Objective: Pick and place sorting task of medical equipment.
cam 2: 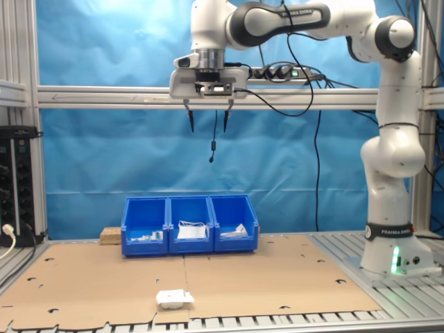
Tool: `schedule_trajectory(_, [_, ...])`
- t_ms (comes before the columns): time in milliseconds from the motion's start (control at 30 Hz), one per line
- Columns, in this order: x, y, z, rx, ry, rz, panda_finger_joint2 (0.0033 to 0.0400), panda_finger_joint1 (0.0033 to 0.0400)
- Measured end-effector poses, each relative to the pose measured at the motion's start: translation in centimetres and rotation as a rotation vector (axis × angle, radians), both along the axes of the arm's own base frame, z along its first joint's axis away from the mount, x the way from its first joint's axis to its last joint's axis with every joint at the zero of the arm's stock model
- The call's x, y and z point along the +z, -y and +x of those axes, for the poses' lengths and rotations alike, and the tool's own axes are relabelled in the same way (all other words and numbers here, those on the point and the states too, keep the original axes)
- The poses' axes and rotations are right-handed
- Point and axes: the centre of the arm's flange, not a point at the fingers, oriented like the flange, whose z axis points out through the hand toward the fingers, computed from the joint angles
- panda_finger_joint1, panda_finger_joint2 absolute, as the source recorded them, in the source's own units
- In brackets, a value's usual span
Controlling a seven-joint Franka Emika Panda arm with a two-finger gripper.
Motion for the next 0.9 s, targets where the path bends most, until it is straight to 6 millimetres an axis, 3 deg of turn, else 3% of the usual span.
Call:
schedule_trajectory(167, [0.0,-1.0,-0.1,0.018,-0.001,-0.003,0.04,0.04])
schedule_trajectory(467, [-1.5,-4.6,0.2,0.091,-0.018,-0.009,0.04,0.04])
schedule_trajectory(667, [-4.3,-6.2,1.8,0.142,-0.027,0.011,0.04,0.04])
schedule_trajectory(900, [-9.1,-7.2,4.1,0.183,-0.044,0.057,0.04,0.04])
